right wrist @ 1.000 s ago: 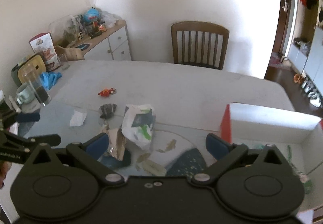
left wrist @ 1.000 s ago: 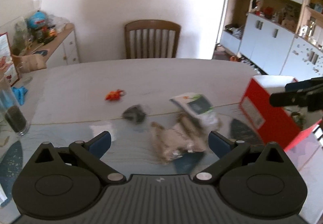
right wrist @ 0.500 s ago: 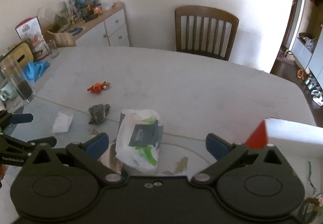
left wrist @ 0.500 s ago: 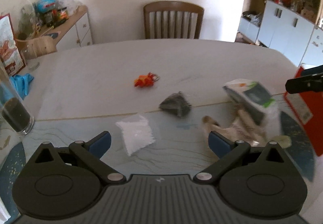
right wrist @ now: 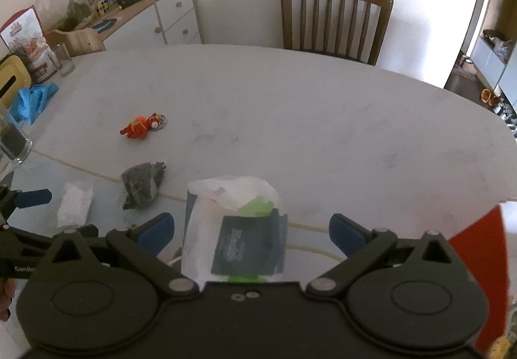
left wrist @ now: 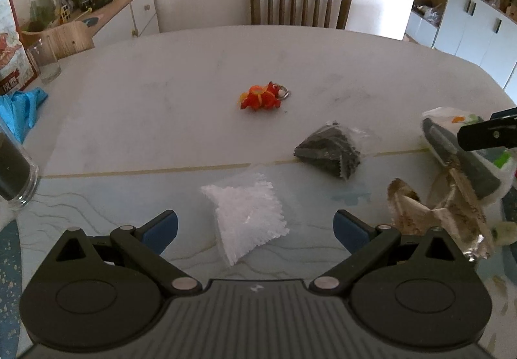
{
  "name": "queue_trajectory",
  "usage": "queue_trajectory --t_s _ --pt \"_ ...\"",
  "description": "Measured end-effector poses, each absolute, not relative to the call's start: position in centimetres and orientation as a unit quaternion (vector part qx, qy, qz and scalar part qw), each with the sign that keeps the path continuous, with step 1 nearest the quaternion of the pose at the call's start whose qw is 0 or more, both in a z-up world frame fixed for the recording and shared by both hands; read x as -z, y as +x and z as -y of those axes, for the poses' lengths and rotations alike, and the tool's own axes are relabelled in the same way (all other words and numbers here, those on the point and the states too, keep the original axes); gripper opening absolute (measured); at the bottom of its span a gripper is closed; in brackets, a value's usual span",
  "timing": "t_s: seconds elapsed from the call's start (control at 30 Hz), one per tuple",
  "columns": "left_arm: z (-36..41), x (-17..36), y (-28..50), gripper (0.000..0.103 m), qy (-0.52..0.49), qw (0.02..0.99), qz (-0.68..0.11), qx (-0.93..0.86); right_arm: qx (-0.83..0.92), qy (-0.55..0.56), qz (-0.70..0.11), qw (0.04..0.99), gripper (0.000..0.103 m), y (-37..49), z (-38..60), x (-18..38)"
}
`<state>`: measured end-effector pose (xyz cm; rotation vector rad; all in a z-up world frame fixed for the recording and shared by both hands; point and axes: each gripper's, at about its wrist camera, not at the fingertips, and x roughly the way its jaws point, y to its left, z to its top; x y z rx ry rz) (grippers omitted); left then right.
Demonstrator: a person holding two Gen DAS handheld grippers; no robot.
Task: Organize objects
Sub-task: 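Grasp bag of white granules with left tool while right tool grasps white plastic bag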
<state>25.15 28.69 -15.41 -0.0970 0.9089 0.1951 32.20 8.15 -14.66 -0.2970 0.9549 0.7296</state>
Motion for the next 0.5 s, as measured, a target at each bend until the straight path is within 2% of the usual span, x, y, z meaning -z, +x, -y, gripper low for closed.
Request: queue_trajectory --t_s 0.2,0.4,0.47,0.5 --pt "-29.1 16.2 25.7 0.103 -0.055 0.890 -0.441 -0.103 -0.326 -0.138 -0.466 0.811 0.101 32.7 -9.5 16.0" --pt "-29.5 16.5 25.7 0.102 -0.062 0.893 -0.433 -0.110 -0.313 -0.148 -0.472 0.811 0.087 33.0 -9.7 16.6" --pt "-29.4 16.4 25.7 0.102 -0.064 0.894 -0.429 -0.110 -0.312 -0.141 -0.476 0.810 0.077 33.1 -9.6 16.6" --pt "-29.3 16.4 25.6 0.100 -0.062 0.896 -0.425 -0.110 -0.312 -0.139 -0.479 0.809 0.075 33.2 -9.6 16.6"
